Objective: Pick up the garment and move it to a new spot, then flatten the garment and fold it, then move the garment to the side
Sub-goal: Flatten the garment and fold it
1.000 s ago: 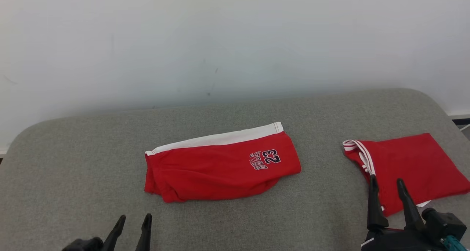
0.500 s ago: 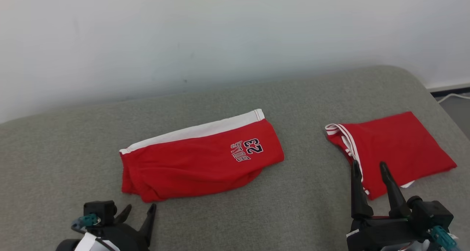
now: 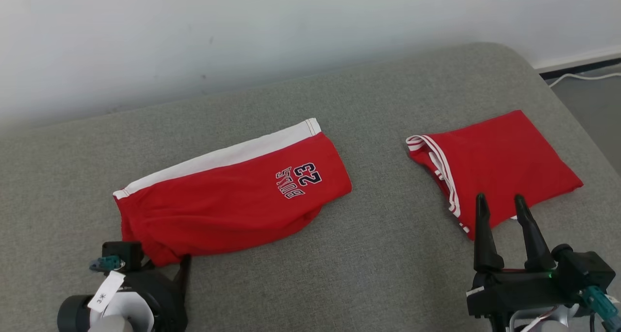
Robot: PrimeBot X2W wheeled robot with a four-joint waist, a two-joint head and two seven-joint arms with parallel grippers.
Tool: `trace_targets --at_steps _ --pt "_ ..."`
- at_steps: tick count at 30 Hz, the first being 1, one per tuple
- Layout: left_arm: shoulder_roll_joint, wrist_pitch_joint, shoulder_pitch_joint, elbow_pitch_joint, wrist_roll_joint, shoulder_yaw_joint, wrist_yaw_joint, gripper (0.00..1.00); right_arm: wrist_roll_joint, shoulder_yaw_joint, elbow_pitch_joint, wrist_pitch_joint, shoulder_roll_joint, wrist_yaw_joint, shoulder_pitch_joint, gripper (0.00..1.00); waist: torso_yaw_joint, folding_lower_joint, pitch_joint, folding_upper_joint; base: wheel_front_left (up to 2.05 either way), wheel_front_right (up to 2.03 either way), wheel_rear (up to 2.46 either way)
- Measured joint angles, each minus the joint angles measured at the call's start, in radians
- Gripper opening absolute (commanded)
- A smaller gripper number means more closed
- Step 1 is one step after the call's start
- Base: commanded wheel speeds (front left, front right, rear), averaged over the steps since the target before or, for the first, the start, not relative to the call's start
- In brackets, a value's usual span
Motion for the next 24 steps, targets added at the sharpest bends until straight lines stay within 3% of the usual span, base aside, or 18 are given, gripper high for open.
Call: trace_targets --at_steps 1,2,3,4,7,9,10,11,13,16,18,24 --pt "-0.001 0.000 -0.005 0.009 0.002 -0.002 0.000 0.92 0.000 0.000 -0.001 0.000 0.000 0.000 -0.007 1.00 -0.002 0.0000 0.004 0.0000 0.00 0.00 0.00" --pt "-0.001 0.000 -0.013 0.019 0.003 -0.005 0.000 0.76 0.000 -0.004 -0.002 0.000 0.000 0.000 -0.008 1.00 -0.002 0.0000 0.008 0.0000 0.00 0.00 0.00" --pt "-0.003 0.000 -0.022 0.025 0.003 -0.005 0.000 0.76 0.000 -0.006 -0.002 0.000 0.000 0.000 -0.008 1.00 -0.001 0.0000 0.010 0.0000 0.00 0.00 0.00" --pt "-0.005 0.000 -0.031 0.032 0.004 -0.009 -0.001 0.48 0.000 -0.009 -0.002 0.000 -0.001 0.000 -0.007 1.00 0.002 0.0000 0.010 0.0000 0.00 0.00 0.00" --pt "-0.015 -0.002 -0.043 0.052 0.010 -0.018 -0.010 0.00 0.000 -0.009 -0.002 0.000 0.000 0.000 -0.007 1.00 0.014 -0.0001 0.010 -0.0001 0.00 0.00 0.00" --pt "-0.018 -0.009 -0.044 0.061 0.010 -0.021 -0.018 0.04 -0.002 -0.009 -0.001 0.000 0.000 0.000 -0.007 1.00 0.022 0.0000 0.009 0.0000 0.00 0.00 0.00" --pt "-0.018 -0.010 -0.047 0.066 0.011 -0.023 -0.026 0.21 -0.002 -0.008 0.000 0.000 0.000 0.000 -0.007 1.00 0.026 0.0000 0.008 0.0000 0.00 0.00 0.00" --pt "-0.018 -0.010 -0.055 0.075 0.011 -0.025 -0.032 0.26 -0.002 -0.008 -0.001 0.000 0.000 0.000 -0.007 1.00 0.030 -0.0001 0.008 -0.0001 0.00 0.00 0.00" --pt "-0.016 -0.010 -0.063 0.084 0.011 -0.028 -0.038 0.22 -0.008 -0.005 0.000 0.000 0.000 0.000 -0.007 1.00 0.037 0.0000 0.008 0.0000 0.00 0.00 0.00" --pt "-0.016 -0.019 -0.065 0.093 0.021 -0.030 -0.050 0.08 -0.016 0.013 0.012 0.003 -0.001 0.004 -0.018 1.00 0.046 -0.0002 0.010 -0.0001 0.00 0.00 0.00" --pt "-0.015 -0.022 -0.076 0.098 0.031 -0.034 -0.055 0.00 -0.017 0.043 0.043 0.042 -0.011 0.027 -0.060 1.00 0.050 -0.0002 0.015 -0.0001 0.00 0.00 0.00" --pt "-0.019 -0.027 -0.121 0.112 0.044 -0.057 -0.072 0.00 -0.006 0.112 0.202 0.214 -0.034 0.098 -0.268 1.00 0.063 -0.0002 0.038 0.0000 0.00 0.00 0.00"
